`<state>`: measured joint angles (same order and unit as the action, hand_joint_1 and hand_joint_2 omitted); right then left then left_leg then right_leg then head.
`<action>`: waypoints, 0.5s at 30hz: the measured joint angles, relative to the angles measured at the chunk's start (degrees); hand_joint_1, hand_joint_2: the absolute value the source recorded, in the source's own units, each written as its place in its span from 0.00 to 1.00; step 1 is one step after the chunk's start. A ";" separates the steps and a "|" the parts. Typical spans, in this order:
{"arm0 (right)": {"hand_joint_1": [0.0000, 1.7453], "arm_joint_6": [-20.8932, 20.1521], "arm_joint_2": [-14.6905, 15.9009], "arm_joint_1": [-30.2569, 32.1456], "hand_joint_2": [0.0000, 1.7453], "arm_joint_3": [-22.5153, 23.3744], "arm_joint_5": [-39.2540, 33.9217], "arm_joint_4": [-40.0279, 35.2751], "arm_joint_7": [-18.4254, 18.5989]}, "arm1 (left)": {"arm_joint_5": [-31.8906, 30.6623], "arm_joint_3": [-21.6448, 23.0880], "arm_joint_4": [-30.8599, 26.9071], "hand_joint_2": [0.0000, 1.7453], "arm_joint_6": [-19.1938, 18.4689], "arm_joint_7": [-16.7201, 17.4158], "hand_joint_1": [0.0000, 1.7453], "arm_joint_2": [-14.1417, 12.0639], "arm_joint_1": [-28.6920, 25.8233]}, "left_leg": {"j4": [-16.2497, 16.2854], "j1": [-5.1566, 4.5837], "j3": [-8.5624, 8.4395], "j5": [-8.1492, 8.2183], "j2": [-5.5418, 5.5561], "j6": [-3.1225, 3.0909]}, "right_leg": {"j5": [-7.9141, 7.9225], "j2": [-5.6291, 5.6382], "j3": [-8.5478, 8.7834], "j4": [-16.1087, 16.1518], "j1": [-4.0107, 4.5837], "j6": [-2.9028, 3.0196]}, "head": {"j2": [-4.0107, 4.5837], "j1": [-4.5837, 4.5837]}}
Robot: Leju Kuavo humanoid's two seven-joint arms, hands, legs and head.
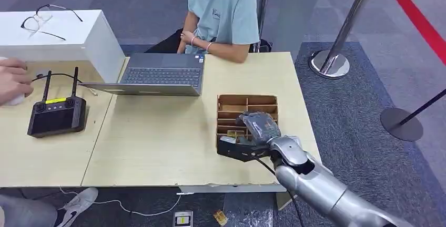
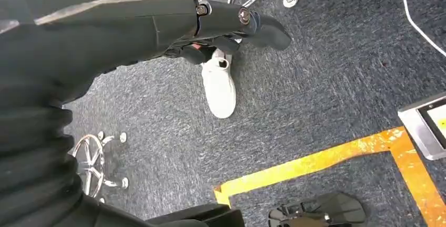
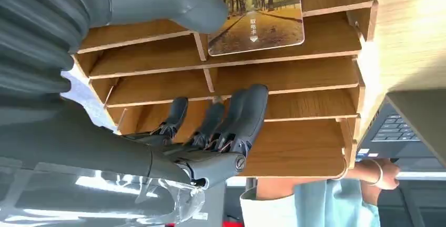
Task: Pass the card to the sensor for recognition and then transmit it.
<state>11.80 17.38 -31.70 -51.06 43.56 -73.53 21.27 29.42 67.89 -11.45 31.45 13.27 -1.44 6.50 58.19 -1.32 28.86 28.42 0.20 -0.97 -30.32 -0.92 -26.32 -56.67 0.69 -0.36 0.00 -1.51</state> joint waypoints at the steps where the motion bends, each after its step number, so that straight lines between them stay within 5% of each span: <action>1: 0.39 -0.05 0.00 0.00 1.00 -0.02 -0.07 0.00 0.00 | 0.04 0.00 0.00 1.00 0.02 -0.04 0.00 0.00 0.00 | 0.00 0.00 0.00 0.00 0.00 0.00 | 0.00 0.00 0.00 0.00 0.00 0.00 | 0.00 0.00; 15: 0.45 0.37 0.02 0.41 1.00 -0.92 -0.42 0.04 0.26 | 0.15 0.00 0.00 1.00 0.07 -0.07 0.00 0.09 0.00 | -0.01 0.00 -0.01 0.00 -0.01 0.00 | 0.00 0.00 -0.01 0.00 0.00 0.00 | 0.00 0.00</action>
<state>12.17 17.40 -31.29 -51.98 43.15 -73.48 21.53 29.57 67.89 -11.45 31.52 13.20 -1.36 6.51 58.18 -1.32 28.85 28.42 0.19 -0.97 -30.33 -0.92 -26.32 -56.67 0.69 -0.36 0.00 -1.51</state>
